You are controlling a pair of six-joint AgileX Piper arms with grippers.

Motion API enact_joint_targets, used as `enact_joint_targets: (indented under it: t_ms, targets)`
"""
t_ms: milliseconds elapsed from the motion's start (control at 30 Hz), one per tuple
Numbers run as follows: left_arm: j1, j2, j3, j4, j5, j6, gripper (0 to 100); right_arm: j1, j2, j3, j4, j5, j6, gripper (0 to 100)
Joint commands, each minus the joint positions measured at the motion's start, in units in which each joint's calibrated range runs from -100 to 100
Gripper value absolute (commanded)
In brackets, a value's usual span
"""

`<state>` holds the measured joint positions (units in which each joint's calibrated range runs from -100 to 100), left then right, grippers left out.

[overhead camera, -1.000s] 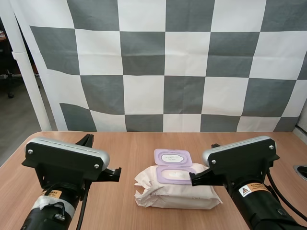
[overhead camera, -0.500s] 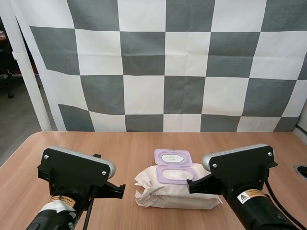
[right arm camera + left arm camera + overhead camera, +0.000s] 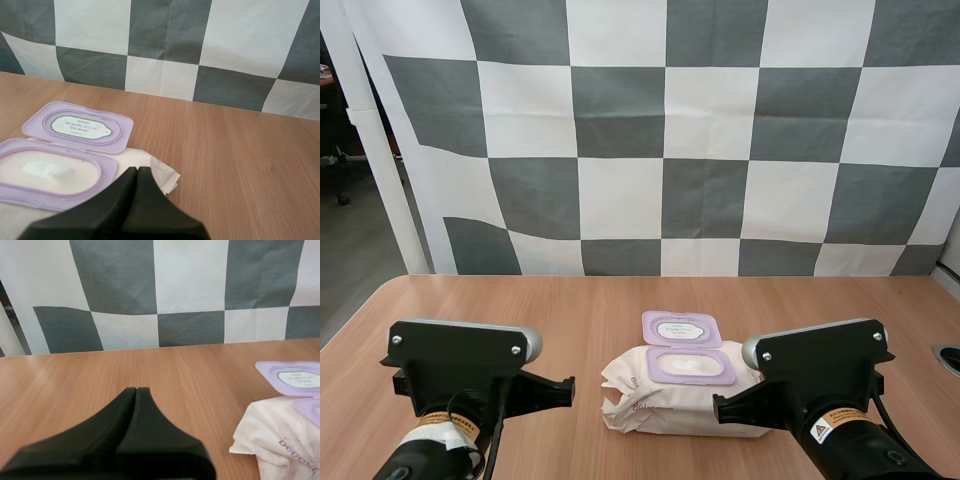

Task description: Open the wet wipes lid

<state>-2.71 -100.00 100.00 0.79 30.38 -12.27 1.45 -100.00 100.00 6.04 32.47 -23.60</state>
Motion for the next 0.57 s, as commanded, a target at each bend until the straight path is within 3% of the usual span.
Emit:
enact_joint_targets:
  t_ms: [0,533]
  targets:
    - [-0.02,0.0,0.0,-0.02,0.08,-1.86,0,-0.02,0.0,0.0,-0.06,-0.03,-0.07,0]
    - [-0.02,0.0,0.0,-0.02,-0.98,-1.84,0,-0.02,0.0,0.0,1.33,-0.35,-0.07,0]
